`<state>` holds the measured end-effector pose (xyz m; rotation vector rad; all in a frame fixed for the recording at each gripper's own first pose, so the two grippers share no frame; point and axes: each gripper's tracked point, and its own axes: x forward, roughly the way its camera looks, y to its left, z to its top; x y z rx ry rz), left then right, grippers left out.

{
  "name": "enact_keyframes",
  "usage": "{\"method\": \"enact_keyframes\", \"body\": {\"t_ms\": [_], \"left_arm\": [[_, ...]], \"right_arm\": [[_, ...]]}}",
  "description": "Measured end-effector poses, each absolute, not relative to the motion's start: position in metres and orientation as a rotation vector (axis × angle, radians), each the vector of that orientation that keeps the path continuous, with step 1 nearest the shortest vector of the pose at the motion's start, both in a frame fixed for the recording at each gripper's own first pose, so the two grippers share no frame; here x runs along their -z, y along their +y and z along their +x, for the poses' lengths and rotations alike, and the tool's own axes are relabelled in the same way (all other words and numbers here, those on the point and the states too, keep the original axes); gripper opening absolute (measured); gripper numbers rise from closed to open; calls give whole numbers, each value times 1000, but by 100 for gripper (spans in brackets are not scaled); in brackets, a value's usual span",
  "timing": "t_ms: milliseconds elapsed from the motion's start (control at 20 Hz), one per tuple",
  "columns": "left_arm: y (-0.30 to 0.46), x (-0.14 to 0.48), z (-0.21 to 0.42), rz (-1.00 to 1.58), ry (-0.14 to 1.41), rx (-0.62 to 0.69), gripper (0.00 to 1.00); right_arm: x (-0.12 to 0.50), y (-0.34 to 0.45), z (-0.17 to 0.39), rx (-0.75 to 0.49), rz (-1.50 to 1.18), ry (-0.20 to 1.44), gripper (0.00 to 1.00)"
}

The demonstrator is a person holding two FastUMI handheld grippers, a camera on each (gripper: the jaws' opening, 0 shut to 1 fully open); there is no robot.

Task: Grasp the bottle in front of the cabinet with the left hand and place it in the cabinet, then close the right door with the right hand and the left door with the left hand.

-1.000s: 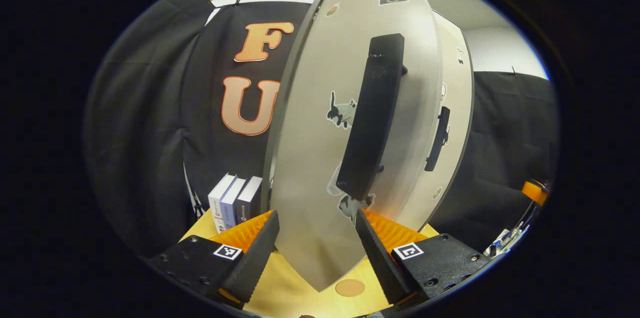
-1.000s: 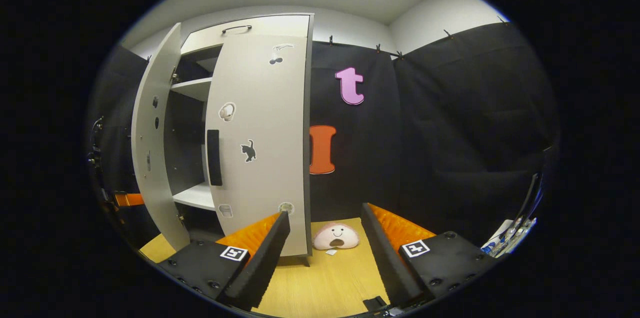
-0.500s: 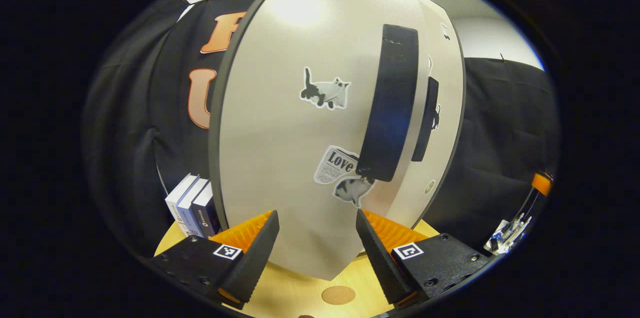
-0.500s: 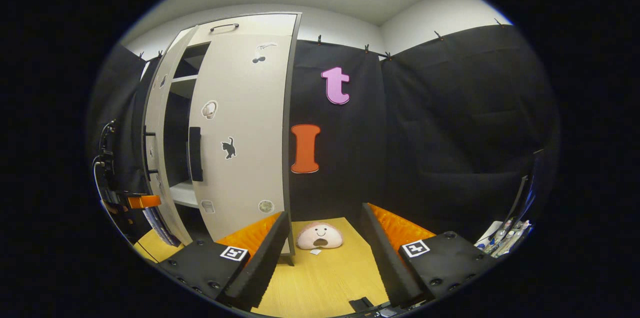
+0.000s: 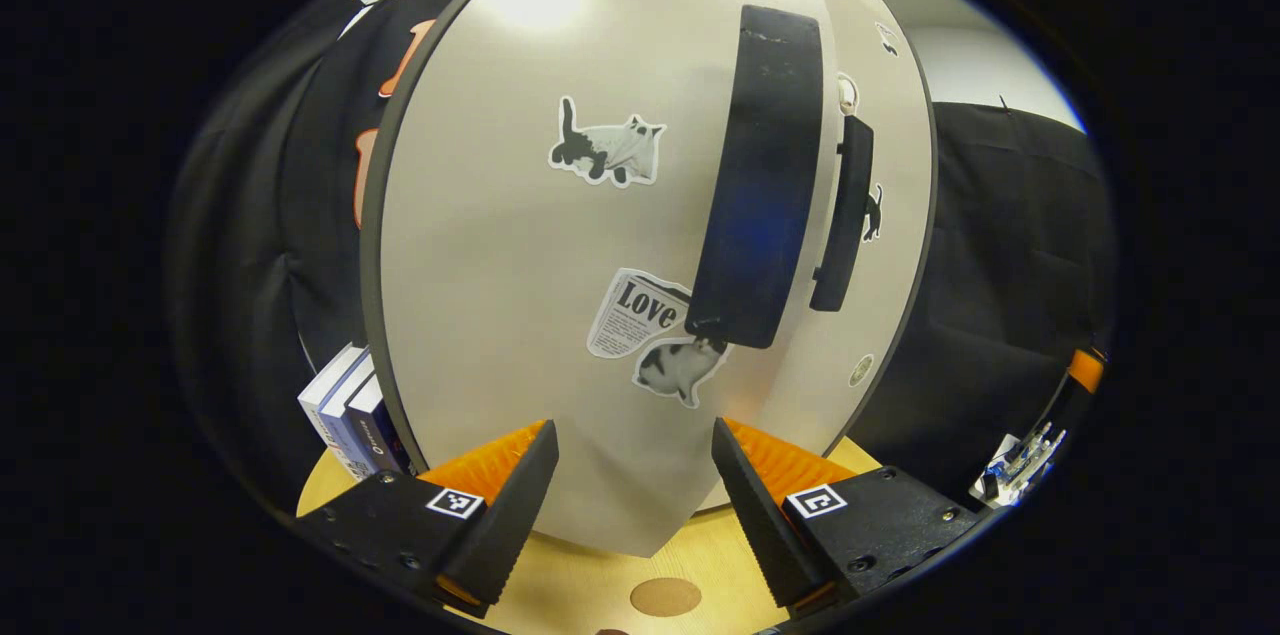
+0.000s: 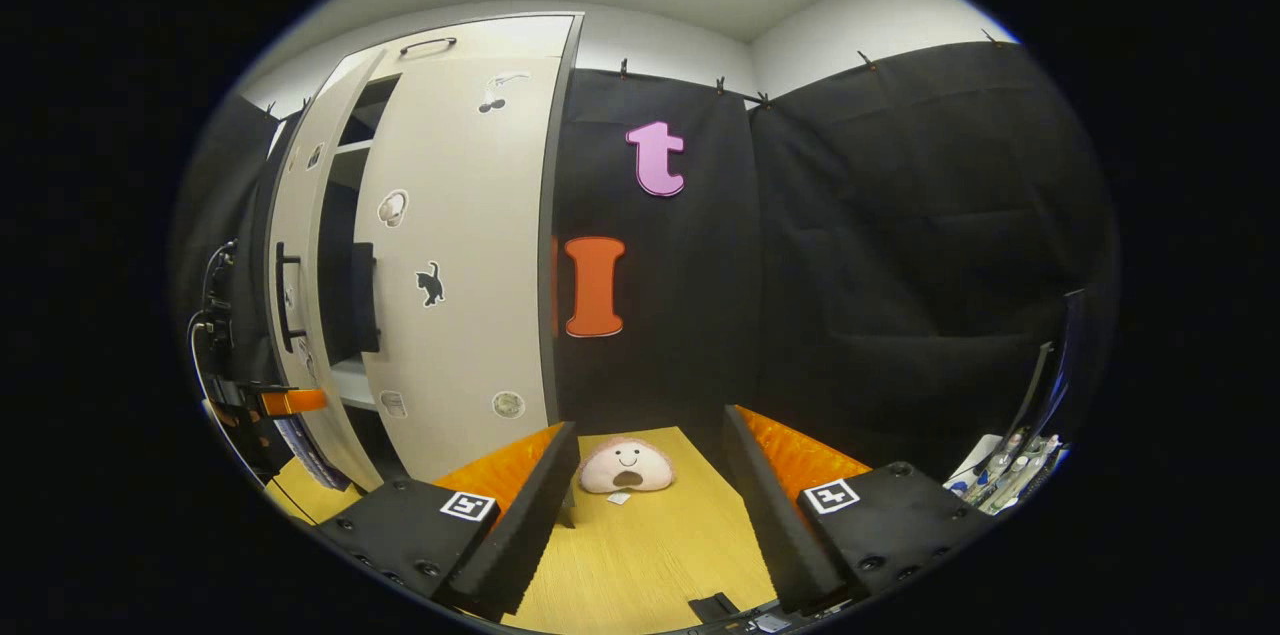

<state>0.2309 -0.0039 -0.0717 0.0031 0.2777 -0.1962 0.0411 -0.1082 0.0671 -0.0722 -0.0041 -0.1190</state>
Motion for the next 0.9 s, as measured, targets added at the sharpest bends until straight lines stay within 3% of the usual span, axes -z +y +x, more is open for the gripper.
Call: {"method": "enact_keyframes", "body": {"t_ms": [900], "left_arm": [[-9, 105, 277, 25, 327, 125, 95]], "right_arm": [[-45, -123, 97, 61, -72, 67, 96]]}}
